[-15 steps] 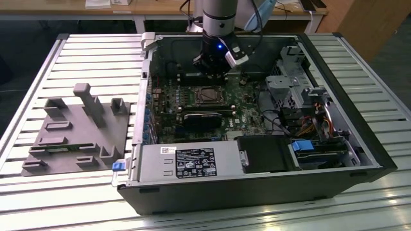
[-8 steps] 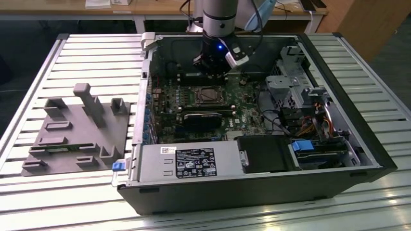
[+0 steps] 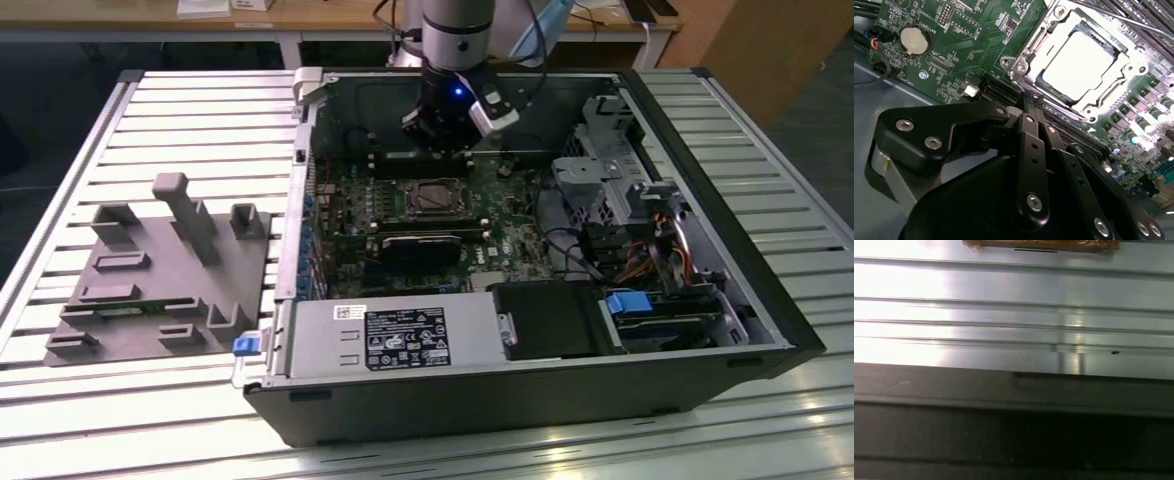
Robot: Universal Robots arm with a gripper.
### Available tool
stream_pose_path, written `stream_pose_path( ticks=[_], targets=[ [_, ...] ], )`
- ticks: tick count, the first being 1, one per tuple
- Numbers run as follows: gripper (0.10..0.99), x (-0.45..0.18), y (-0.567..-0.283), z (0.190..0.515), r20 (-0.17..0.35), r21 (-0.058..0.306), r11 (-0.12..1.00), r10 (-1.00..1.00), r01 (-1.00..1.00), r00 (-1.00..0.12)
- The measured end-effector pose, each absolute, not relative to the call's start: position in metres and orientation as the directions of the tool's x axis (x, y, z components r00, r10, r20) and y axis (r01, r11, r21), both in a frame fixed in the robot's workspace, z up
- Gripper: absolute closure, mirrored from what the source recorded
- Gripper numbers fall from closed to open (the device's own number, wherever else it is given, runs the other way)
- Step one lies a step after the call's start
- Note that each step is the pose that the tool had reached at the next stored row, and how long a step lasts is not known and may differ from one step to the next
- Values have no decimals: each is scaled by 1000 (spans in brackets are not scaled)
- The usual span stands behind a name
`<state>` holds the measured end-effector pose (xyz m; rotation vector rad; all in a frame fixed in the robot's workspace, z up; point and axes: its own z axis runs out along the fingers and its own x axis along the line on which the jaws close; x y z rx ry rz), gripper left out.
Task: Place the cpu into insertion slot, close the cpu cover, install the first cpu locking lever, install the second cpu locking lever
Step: 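Install the first cpu locking lever, then install the second cpu locking lever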
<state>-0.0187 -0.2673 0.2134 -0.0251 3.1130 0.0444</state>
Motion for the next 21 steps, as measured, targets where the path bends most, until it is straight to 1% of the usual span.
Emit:
stream_pose_path(
  ticks=[21],
  targets=[
    [980,-18,-279,215,-28,28,999,-16,-17,-999]
  ],
)
